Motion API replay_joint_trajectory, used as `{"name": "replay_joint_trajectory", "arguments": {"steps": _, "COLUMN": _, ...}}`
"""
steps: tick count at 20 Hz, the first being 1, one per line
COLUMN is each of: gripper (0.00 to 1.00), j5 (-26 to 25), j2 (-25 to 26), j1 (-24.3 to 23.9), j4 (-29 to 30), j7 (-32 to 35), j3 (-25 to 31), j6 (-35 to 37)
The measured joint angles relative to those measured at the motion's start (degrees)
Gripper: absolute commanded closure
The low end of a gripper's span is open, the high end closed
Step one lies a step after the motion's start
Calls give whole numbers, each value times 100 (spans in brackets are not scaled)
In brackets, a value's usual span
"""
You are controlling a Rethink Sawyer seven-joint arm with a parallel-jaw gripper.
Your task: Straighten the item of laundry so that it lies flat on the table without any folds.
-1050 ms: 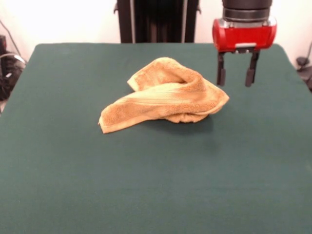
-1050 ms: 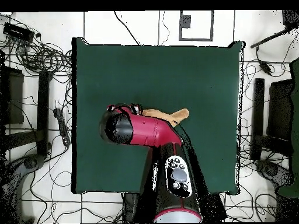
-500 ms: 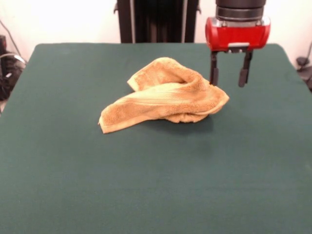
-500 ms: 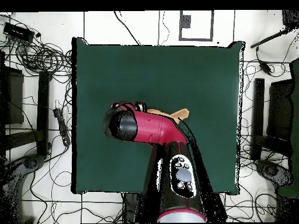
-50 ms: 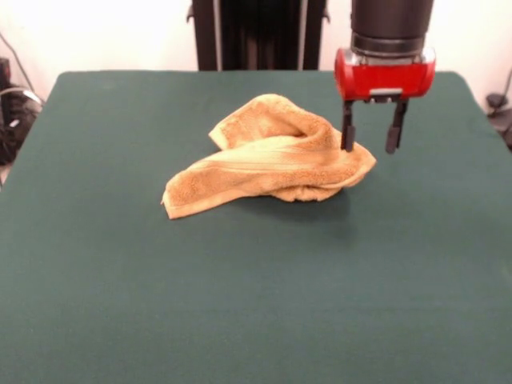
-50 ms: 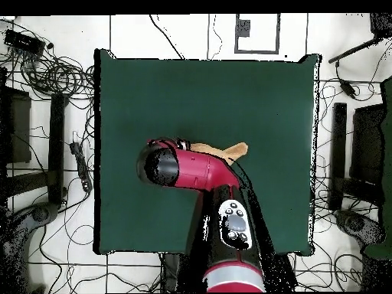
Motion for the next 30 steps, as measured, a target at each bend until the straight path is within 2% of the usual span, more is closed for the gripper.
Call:
{"name": "replay_joint_trajectory", "arguments": {"steps": 12, "gripper": 0, "j5": 152, "j2": 672, "j1": 254, "j4": 39, "j7": 1, "j3": -173, "j6": -190}}
{"name": "replay_joint_trajectory", "arguments": {"steps": 25, "gripper": 0, "j5": 396, "j2": 752, "j1": 318, "j4": 60, "j7": 1, "j3": -304, "j6": -220}}
{"name": "replay_joint_trajectory", "arguments": {"steps": 26, "gripper": 100, "j5": 409, "j2": 752, "j1": 332, "j4": 61, "j7": 1, "j3": -330, "j6": -220}}
{"name": "replay_joint_trajectory", "arguments": {"steps": 30, "gripper": 100, "j5": 465, "j2": 752, "j1": 462, "j4": 66, "j7": 1, "j3": -471, "j6": -224}}
